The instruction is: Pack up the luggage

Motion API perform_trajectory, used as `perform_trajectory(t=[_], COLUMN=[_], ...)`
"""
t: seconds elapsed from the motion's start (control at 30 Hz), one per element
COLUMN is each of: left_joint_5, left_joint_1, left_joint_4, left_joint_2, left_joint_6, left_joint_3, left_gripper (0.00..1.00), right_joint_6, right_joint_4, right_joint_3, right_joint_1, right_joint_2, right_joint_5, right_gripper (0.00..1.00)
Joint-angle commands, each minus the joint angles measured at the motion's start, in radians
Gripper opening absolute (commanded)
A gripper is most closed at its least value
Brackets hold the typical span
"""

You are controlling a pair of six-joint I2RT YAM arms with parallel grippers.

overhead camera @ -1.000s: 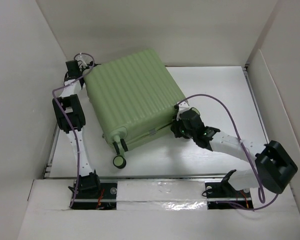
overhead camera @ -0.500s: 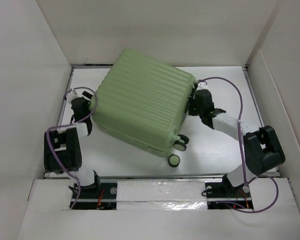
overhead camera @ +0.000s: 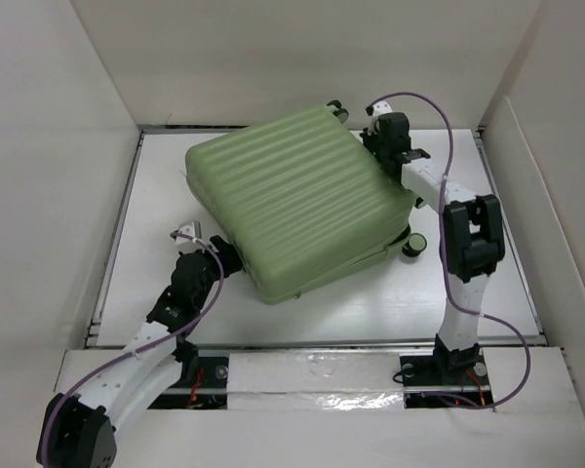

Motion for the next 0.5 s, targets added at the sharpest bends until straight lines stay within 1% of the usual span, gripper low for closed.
perform_trajectory(t=[0.0,0.1,0.13,0.17,0.2,0.23,0.3,0.33,0.43,0.47], left_joint_5=[0.139,0.136,0.112,0.084,0.05,0.036,-0.019,-0.033,-0.106,-0.134], left_joint_1=[-0.109,-0.154,-0.181,-0.19,-0.191,-0.191,-0.191,-0.191,-0.191,-0.191], left_joint_4=[0.096,0.134,0.131,0.125,0.123,0.126,0.119,0.114,0.059,0.03], left_joint_2=[-0.078,-0.093,-0.09,-0.076,-0.069,-0.061,-0.03,-0.023,-0.016,-0.039], left_joint_6=[-0.04,-0.057,-0.058,-0.072,-0.073,-0.076,-0.086,-0.087,-0.106,-0.124], left_joint_3=[-0.002,-0.046,-0.05,-0.042,-0.031,-0.021,0.027,0.044,0.093,0.111], left_gripper=[0.58,0.58,0.58,0.58,0.58,0.58,0.58,0.59,0.59,0.59], right_joint_6=[0.015,-0.008,-0.017,-0.014,0.0,0.03,0.063,0.078,0.083,0.084], right_joint_4=[-0.066,-0.171,-0.22,-0.228,-0.217,-0.181,-0.15,-0.11,-0.09,-0.09], right_joint_3=[0.228,0.36,0.432,0.448,0.445,0.41,0.361,0.306,0.261,0.25], right_joint_1=[0.19,0.221,0.221,0.23,0.23,0.22,0.19,0.181,0.132,0.115], right_joint_2=[0.062,0.131,0.163,0.164,0.155,0.113,0.049,-0.026,-0.129,-0.184], right_joint_5=[-0.389,-0.389,-0.357,-0.331,-0.3,-0.252,-0.196,-0.137,-0.04,-0.029], right_gripper=[0.05,0.06,0.08,0.11,0.16,0.3,0.5,0.68,0.87,0.9])
